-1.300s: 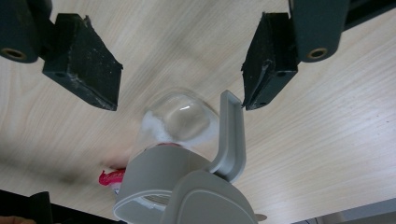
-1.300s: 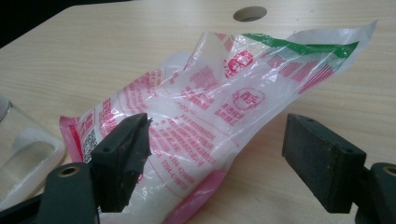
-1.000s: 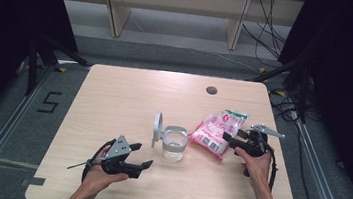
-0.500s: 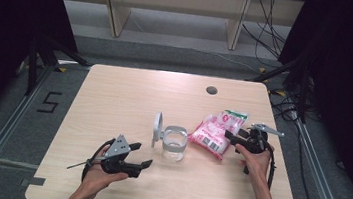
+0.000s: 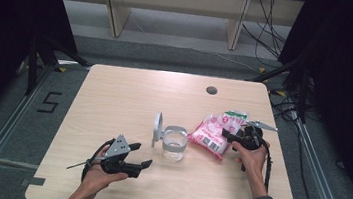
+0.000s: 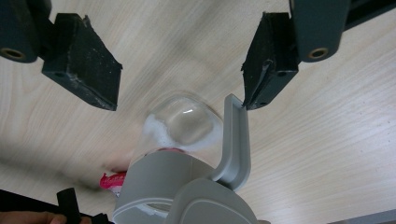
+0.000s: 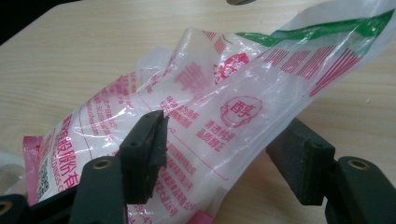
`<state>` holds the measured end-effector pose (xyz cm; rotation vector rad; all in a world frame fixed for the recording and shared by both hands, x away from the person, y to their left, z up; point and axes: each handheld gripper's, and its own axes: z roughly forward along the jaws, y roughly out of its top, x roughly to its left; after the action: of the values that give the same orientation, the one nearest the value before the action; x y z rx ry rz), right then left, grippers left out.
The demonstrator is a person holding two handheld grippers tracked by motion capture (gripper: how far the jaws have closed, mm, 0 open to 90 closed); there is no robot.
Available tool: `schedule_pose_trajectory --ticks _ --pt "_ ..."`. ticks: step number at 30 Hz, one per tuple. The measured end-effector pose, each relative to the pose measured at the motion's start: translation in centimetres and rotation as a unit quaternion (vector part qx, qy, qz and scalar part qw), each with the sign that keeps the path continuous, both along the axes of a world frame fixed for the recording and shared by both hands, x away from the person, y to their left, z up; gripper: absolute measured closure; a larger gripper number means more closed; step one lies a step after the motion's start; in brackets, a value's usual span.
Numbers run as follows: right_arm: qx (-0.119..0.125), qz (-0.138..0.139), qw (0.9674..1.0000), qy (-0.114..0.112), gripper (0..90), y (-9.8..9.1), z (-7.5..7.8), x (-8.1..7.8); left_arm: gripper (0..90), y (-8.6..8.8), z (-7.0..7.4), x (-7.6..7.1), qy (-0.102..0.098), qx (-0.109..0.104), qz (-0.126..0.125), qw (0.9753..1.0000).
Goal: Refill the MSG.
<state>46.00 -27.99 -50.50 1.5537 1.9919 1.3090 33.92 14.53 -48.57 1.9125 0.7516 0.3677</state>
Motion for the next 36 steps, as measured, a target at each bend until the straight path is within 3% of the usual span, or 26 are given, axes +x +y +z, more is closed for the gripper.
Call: schedule_pose_trajectory --ticks 1,2,3,4,7,11,12,13,14,15,17,20,22,23,24,25,26,27,30,31,32,36 --pt "0.016 -0.013 0.9996 0.018 39.3 0.2 0.1 -0.1 27.4 0.0 0.0 0.0 0.001 -0.004 0.002 1.0000" --pt "0.001 -0.001 1.0000 0.001 39.3 -0.1 0.0 0.2 27.3 0.0 0.0 0.0 0.002 0.000 0.002 1.0000" --pt "0.019 -0.013 0.9995 0.020 39.1 0.3 0.1 0.0 27.4 -0.1 -0.1 -0.2 0.009 -0.009 0.010 0.9999" --pt "-0.005 -0.003 0.9999 0.009 39.0 0.0 0.2 0.3 27.3 0.0 -0.1 -0.1 0.009 -0.005 0.006 0.9999" --pt "-0.003 0.003 1.0000 0.009 38.5 0.3 0.0 0.7 27.3 0.2 -0.1 0.0 0.008 0.007 0.008 0.9999" --pt "-0.004 0.003 0.9999 0.014 41.1 0.5 -0.1 1.2 27.3 0.2 0.0 0.0 0.001 0.005 0.003 1.0000" --pt "-0.004 0.005 0.9999 0.010 41.6 0.6 -0.1 1.2 27.4 0.1 -0.1 -0.1 0.010 -0.001 0.010 0.9999" --pt "-0.005 0.004 1.0000 0.008 41.9 0.7 -0.2 1.3 27.4 0.2 -0.1 0.0 0.009 0.008 0.010 0.9999" --pt "0.000 0.005 1.0000 0.008 43.2 0.7 -0.2 1.3 27.3 0.1 -0.1 -0.1 0.008 -0.001 0.007 0.9999" --pt "-0.001 0.003 1.0000 0.009 44.7 0.7 -0.3 1.4 27.3 0.2 -0.1 0.0 0.001 0.004 -0.001 1.0000" --pt "0.007 -0.003 0.9999 0.011 51.2 0.7 -0.3 1.3 27.3 0.1 -0.1 -0.1 0.007 -0.001 0.007 1.0000" --pt "-0.023 0.001 0.9997 -0.009 69.2 0.4 -0.3 1.4 27.3 0.0 -0.1 -0.1 0.008 -0.002 0.006 0.9999" --pt "-0.029 0.003 0.9995 -0.016 77.0 0.3 -0.2 1.3 27.3 0.2 -0.1 0.0 0.000 0.007 0.000 1.0000" --pt "-0.035 0.005 0.9992 -0.017 80.7 0.3 0.0 1.2 27.3 0.1 -0.1 -0.1 0.012 -0.004 0.011 0.9999" --pt "-0.030 -0.004 0.9995 -0.011 85.9 0.7 0.0 1.1 27.3 0.1 -0.2 0.1 0.007 -0.003 0.005 1.0000" --pt "-0.037 0.010 0.9989 -0.025 88.4 0.5 0.0 1.2 27.3 0.2 -0.1 0.1 0.004 0.009 0.004 0.9999" --pt "-0.040 0.011 0.9988 -0.026 89.6 0.6 0.0 1.2 27.3 0.0 -0.3 -0.1 0.013 -0.007 0.013 0.9998" --pt "-0.039 0.011 0.9985 -0.036 89.8 0.7 0.0 1.2 27.3 0.1 -0.2 -0.1 0.009 0.000 0.008 0.9999" --pt "-0.048 0.012 0.9980 -0.039 90.0 0.9 0.1 1.1 27.3 0.2 -0.1 0.1 -0.001 0.015 0.002 0.9999" --pt "-0.051 0.013 0.9978 -0.042 90.0 0.9 0.0 1.1 27.3 0.0 -0.1 0.0 0.002 -0.002 0.004 1.0000" --pt "-0.051 0.014 0.9977 -0.043 90.0 0.8 0.0 1.1 27.3 0.2 -0.1 0.0 0.001 0.005 -0.001 1.0000" --pt "-0.052 0.017 0.9976 -0.042 90.0 0.9 0.2 1.0 27.3 0.1 -0.1 0.0 0.008 -0.002 0.007 0.9999"
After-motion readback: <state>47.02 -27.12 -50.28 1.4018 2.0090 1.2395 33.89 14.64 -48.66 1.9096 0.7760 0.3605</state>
